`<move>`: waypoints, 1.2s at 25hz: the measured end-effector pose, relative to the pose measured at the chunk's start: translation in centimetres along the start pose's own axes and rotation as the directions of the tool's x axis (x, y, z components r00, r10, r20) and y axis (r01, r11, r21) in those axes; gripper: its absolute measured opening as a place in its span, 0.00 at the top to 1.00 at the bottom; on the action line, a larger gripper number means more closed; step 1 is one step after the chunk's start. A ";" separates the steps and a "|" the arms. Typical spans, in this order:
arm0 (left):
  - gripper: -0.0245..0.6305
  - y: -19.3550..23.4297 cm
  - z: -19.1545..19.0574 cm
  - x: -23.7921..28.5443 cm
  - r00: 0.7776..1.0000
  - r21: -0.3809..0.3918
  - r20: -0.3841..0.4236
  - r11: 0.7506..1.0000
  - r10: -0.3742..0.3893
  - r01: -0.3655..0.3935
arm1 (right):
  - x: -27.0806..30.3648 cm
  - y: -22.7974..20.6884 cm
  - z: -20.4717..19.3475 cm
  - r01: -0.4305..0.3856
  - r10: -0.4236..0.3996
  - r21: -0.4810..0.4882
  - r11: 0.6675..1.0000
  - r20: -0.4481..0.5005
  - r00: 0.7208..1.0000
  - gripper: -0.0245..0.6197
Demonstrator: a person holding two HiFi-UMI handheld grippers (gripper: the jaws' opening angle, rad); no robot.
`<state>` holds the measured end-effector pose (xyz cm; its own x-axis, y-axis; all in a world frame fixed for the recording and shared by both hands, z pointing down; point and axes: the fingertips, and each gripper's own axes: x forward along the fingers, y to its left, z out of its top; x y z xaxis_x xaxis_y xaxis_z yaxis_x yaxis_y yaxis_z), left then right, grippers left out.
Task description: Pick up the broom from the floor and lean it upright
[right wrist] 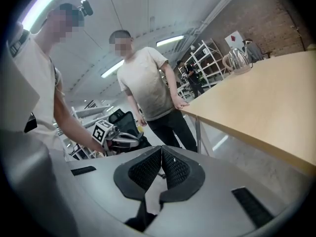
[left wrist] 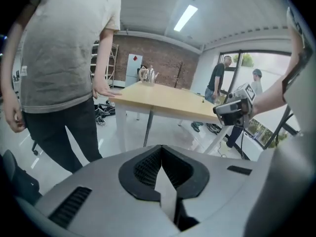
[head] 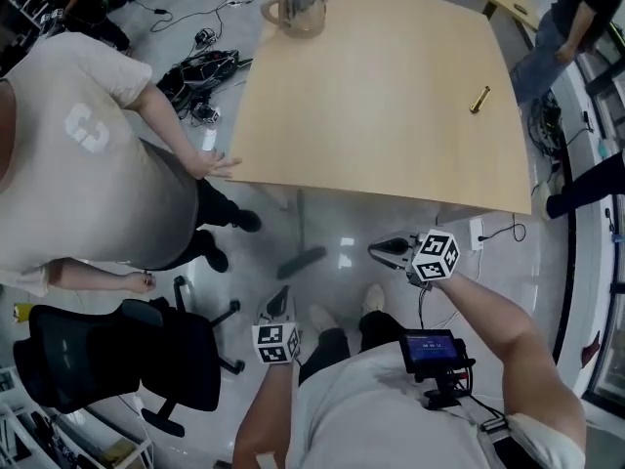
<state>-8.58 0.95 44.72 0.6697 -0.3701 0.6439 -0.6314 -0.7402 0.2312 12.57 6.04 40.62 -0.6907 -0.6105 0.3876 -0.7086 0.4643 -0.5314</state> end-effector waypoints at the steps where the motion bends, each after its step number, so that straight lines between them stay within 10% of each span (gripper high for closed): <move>1: 0.95 0.0 1.0 -0.5 1.000 0.002 0.018 1.000 -0.003 0.003 | -0.3 0.5 0.6 0.000 0.000 -0.004 1.000 0.014 1.000 0.94; 8: 0.95 -0.3 7.7 -3.4 0.989 0.031 0.138 0.999 -0.042 0.038 | -0.1 3.6 4.7 -0.020 0.023 -0.071 0.997 0.044 0.999 0.94; 30: 0.95 -3.4 11.6 -6.7 0.965 0.107 0.204 0.984 -0.162 0.143 | -1.8 8.1 9.7 0.016 0.010 -0.133 0.991 0.198 0.980 0.94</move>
<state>-6.38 -0.57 31.11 0.8288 -0.3517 0.4352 -0.4838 -0.8412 0.2415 9.44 4.66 28.29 -0.6557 -0.7206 0.2254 -0.7328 0.5356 -0.4197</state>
